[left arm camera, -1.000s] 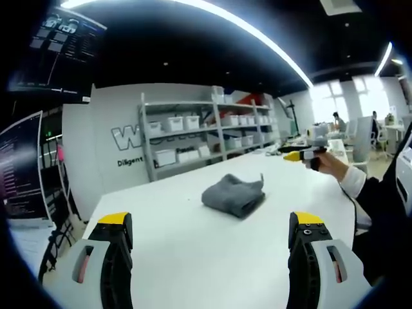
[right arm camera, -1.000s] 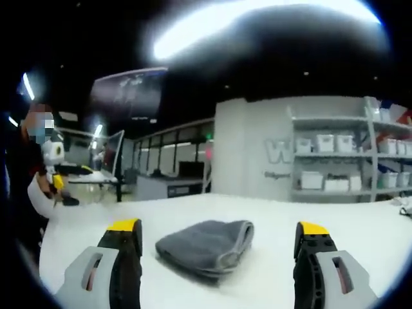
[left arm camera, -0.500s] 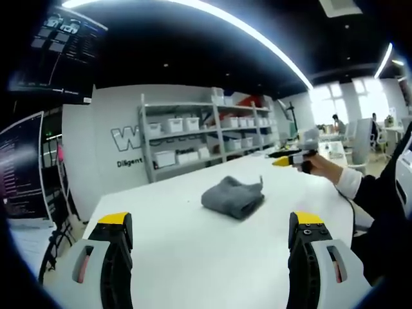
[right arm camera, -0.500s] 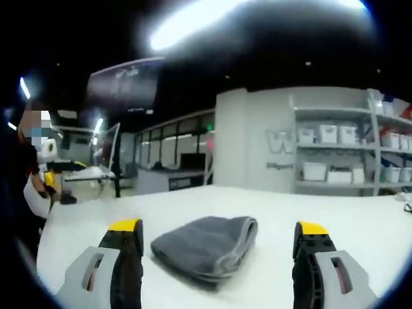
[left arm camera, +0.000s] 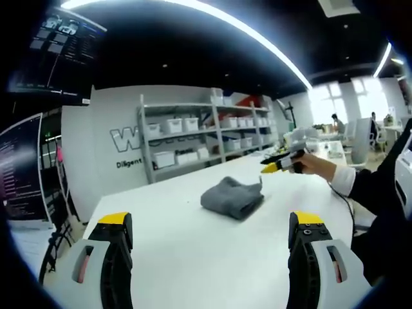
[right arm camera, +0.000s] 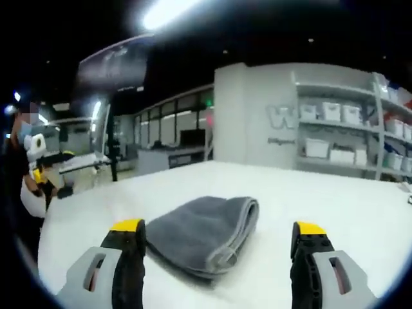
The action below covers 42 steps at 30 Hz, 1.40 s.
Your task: Open the folded towel by lifting each exposed corner and separating the folded layers until the towel lies flat within the target outline without major curled edges
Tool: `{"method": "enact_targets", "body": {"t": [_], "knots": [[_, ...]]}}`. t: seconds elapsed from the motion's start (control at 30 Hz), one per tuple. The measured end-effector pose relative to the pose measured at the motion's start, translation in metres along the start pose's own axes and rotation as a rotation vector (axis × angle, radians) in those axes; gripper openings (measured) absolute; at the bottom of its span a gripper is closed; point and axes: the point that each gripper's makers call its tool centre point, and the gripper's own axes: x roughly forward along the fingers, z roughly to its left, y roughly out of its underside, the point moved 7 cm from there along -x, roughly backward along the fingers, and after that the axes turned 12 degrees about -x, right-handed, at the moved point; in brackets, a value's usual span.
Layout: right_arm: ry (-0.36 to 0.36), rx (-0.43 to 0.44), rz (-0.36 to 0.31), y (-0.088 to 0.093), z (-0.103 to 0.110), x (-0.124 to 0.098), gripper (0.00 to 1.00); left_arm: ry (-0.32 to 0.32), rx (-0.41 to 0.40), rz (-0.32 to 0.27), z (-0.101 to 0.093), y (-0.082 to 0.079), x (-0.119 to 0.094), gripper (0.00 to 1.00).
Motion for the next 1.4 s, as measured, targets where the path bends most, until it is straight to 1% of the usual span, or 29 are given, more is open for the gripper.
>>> {"method": "enact_targets", "body": {"t": [0.03, 0.13, 0.2, 0.27, 0.37, 0.6, 0.93, 0.97, 1.07, 1.2, 1.3, 1.4], "knots": [[-0.007, 0.016, 0.007, 0.001, -0.002, 0.003, 0.97, -0.001, 0.0, 0.001, 0.0, 0.0, 0.0, 1.0], [-0.016, 0.047, 0.022, 0.0, -0.004, 0.007, 0.96, -0.001, 0.0, 0.005, 0.001, 0.001, 0.001, 1.0], [-0.017, 0.059, 0.022, 0.002, -0.001, 0.007, 0.95, -0.001, -0.001, 0.005, 0.001, 0.001, 0.002, 1.0], [-0.021, 0.065, 0.03, 0.003, -0.002, 0.01, 0.95, -0.002, -0.001, 0.006, 0.002, 0.001, 0.002, 1.0], [-0.03, 0.07, 0.053, 0.007, -0.001, 0.015, 0.95, -0.003, -0.001, 0.008, 0.002, 0.001, 0.003, 1.0], [-0.043, 0.096, 0.071, 0.023, 0.0, 0.021, 0.95, 0.0, 0.001, 0.008, 0.003, 0.001, 0.003, 1.0], [-0.055, 0.147, 0.05, 0.032, 0.001, 0.021, 0.91, 0.006, 0.003, -0.013, 0.003, -0.002, -0.002, 1.0], [-0.059, 0.155, 0.048, 0.033, 0.001, 0.02, 0.9, 0.007, 0.003, -0.012, 0.003, -0.001, -0.001, 1.0], [-0.077, 0.218, 0.031, 0.039, 0.002, 0.02, 0.88, 0.01, 0.0, -0.012, 0.003, -0.001, -0.001, 1.0], [-0.081, 0.265, 0.017, 0.048, 0.0, 0.018, 0.85, 0.018, -0.001, -0.012, 0.002, 0.0, 0.0, 1.0], [-0.088, 0.288, 0.012, 0.049, -0.001, 0.02, 0.84, 0.019, 0.001, -0.014, 0.001, -0.001, -0.001, 1.0], [-0.094, 0.291, 0.014, 0.049, -0.001, 0.022, 0.82, 0.018, 0.001, -0.016, 0.001, -0.001, -0.002, 1.0]]}}
